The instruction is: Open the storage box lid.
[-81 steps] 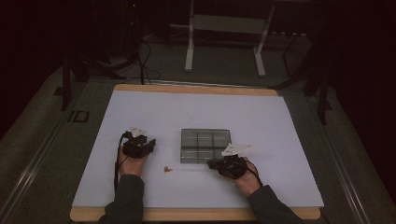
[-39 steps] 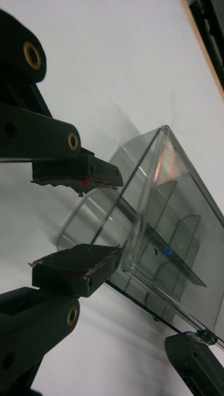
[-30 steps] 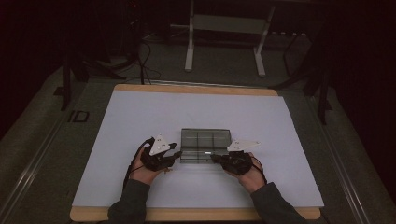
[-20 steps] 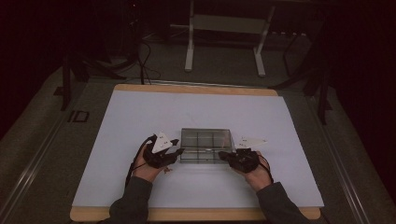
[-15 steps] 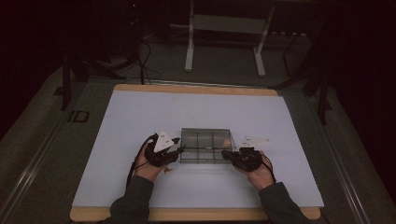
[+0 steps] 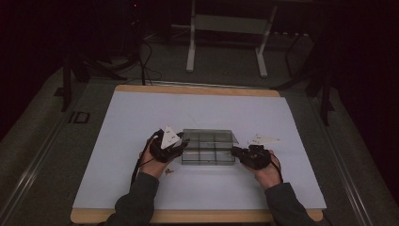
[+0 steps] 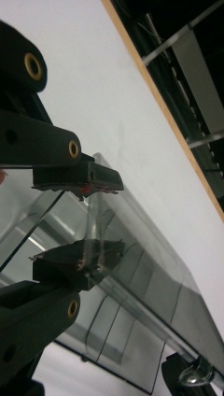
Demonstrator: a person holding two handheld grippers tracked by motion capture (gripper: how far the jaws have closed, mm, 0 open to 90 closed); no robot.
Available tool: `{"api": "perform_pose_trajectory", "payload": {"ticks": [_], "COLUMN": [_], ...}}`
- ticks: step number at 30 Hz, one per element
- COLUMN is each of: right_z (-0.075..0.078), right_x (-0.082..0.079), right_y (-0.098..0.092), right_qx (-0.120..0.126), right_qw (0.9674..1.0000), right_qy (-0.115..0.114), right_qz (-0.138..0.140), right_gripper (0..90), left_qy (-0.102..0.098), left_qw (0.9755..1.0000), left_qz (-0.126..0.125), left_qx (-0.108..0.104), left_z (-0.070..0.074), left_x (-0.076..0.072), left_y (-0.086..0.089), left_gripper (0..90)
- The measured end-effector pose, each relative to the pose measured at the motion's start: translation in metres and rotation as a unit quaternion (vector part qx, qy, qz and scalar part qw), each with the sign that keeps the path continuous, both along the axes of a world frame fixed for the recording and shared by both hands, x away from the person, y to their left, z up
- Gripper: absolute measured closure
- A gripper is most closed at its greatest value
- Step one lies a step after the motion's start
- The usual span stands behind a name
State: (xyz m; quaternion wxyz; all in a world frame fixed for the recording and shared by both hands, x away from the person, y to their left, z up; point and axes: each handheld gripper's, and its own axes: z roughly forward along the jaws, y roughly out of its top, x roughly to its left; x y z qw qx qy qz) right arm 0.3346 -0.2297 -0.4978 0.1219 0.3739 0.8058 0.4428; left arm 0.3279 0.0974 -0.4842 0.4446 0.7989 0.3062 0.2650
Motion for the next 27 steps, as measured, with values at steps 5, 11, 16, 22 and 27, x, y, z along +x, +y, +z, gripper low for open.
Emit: {"api": "perform_pose_trajectory", "payload": {"ticks": [5,11,16,22,27], "right_z": [-0.001,-0.006,-0.008,-0.009,-0.012], "right_x": [0.002,0.006,0.006,0.007,0.007], "right_y": [-0.003,-0.006,-0.005,-0.005,-0.004], "right_qx": [0.001,0.002,0.0,0.002,-0.002], "right_qw": [0.9999,0.9997,0.9997,0.9997,0.9997], "right_qy": [-0.002,0.007,0.009,0.012,0.016], "right_qz": [-0.01,-0.022,-0.021,-0.021,-0.02], "right_gripper": [80.8,77.0,75.9,74.2,74.1], "left_qy": [-0.007,0.004,0.011,0.013,0.017], "left_qw": [0.9999,0.9999,0.9998,0.9996,0.9994], "left_qz": [0.004,0.013,0.016,0.021,0.026], "left_qx": [0.01,0.008,0.009,0.015,0.015], "left_z": [0.004,0.002,-0.002,-0.006,-0.01], "left_x": [0.005,0.017,0.023,0.029,0.034], "left_y": [-0.002,-0.003,-0.003,-0.005,-0.005], "left_gripper": [66.2,66.8,67.1,67.2,67.8]}}
